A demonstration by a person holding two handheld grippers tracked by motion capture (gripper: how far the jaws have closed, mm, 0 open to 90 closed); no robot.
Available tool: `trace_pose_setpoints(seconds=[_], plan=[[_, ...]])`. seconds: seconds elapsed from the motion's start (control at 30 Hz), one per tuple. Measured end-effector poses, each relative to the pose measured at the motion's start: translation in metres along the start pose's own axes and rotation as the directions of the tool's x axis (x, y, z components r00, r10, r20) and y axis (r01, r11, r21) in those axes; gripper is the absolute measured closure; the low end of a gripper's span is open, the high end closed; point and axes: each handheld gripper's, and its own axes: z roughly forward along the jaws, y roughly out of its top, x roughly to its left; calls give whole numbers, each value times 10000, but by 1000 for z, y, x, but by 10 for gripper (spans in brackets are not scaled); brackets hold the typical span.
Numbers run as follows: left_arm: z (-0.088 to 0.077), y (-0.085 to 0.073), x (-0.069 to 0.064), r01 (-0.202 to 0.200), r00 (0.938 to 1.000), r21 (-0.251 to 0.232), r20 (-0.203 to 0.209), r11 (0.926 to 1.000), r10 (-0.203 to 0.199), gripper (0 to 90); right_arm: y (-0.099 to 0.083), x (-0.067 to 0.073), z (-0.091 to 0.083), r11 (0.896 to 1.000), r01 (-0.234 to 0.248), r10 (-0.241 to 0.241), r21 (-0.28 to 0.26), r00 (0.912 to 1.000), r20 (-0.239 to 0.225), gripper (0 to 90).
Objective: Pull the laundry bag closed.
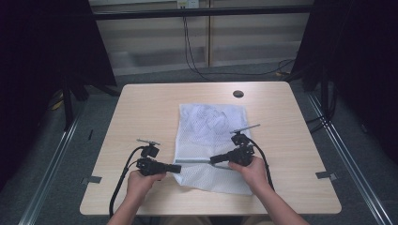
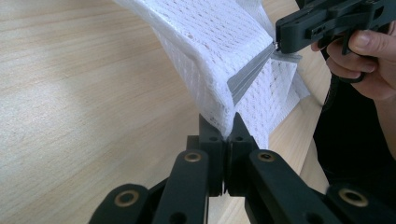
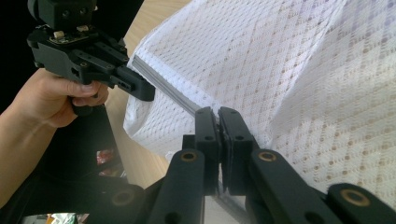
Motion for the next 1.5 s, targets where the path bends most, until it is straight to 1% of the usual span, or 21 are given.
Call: trace_pose_setpoints(seconds=[0.23, 0.3, 0.33, 0.43, 0.47, 0.53, 0.6, 0.73, 0.9, 0.97, 1.07, 1.1, 1.13, 1.17, 1.23, 1.27, 1.37, 1.5], plan=[[1, 0, 0, 144, 9998, 3, 155, 9999, -144, 890, -1, -1, -1, 10000, -31, 31, -11, 10000, -51, 869], [1, 0, 0, 245, 9996, -25, 171, 9997, -244, 890, -1, -1, -1, 10000, -37, 37, -14, 10000, -55, 869], [1, 0, 0, 203, 9997, -5, 142, 9998, -203, 890, -1, -1, -1, 10000, -38, 38, -18, 10000, -64, 869], [1, 0, 0, 252, 9996, 3, 142, 9997, -252, 890, -1, -1, -1, 10000, -44, 44, -9, 10000, -63, 869], [1, 0, 0, 301, 9994, -24, 147, 9995, -300, 890, -1, -1, -1, 10000, -37, 37, 1, 10000, 12, 869], [0, 0, 1, 298, 9994, -17, 169, 9996, -298, 890, -1, -2, -2, 9999, -117, 117, -20, 9999, -45, 869], [1, 0, 0, 307, 9994, -65, 151, 9995, -306, 890, -1, -2, -3, 10000, -73, 73, -51, 10000, -12, 869], [0, 0, 1, 258, 9994, 20, 243, 9997, -258, 890, -1, -3, -3, 9999, -92, 91, -52, 9999, -60, 869], [0, 0, 1, 329, 9991, -27, 267, 9995, -328, 890, -1, -3, -4, 9999, -97, 97, -54, 9999, -105, 869], [0, 0, 1, 351, 9992, -55, 215, 9994, -350, 890, -1, -3, -4, 10000, -91, 91, -31, 9999, -103, 869], [-1, 0, 2, 327, 9993, -72, 177, 9994, -326, 891, -1, -3, -5, 9999, -100, 100, -41, 9999, 46, 869], [-2, 0, 3, 299, 9993, -56, 206, 9995, -297, 891, -1, -4, -6, 9999, -96, 97, -82, 9999, 54, 869], [-3, 0, 3, 352, 9992, -106, 217, 9993, -350, 891, -1, -5, -7, 9999, -103, 104, -93, 9999, 103, 869], [-3, 0, 3, 309, 9993, -88, 215, 9995, -307, 891, -1, -5, -7, 9998, -166, 167, -89, 9998, 101, 869], [-4, 0, 3, 388, 9987, -123, 321, 9992, -384, 891, -1, -7, -8, 9997, -170, 172, -194, 9998, 84, 869], [-4, 0, 3, 335, 9990, -122, 291, 9994, -332, 891, -1, -7, -9, 9997, -172, 173, -155, 9998, 86, 869], [-3, 0, 3, 414, 9987, -144, 310, 9990, -410, 891, -1, -7, -9, 9997, -174, 176, -144, 9998, 82, 869], [-3, 0, 3, 404, 9987, -128, 312, 9991, -400, 891, -1, -7, -9, 9997, -205, 206, -145, 9998, 34, 869]])
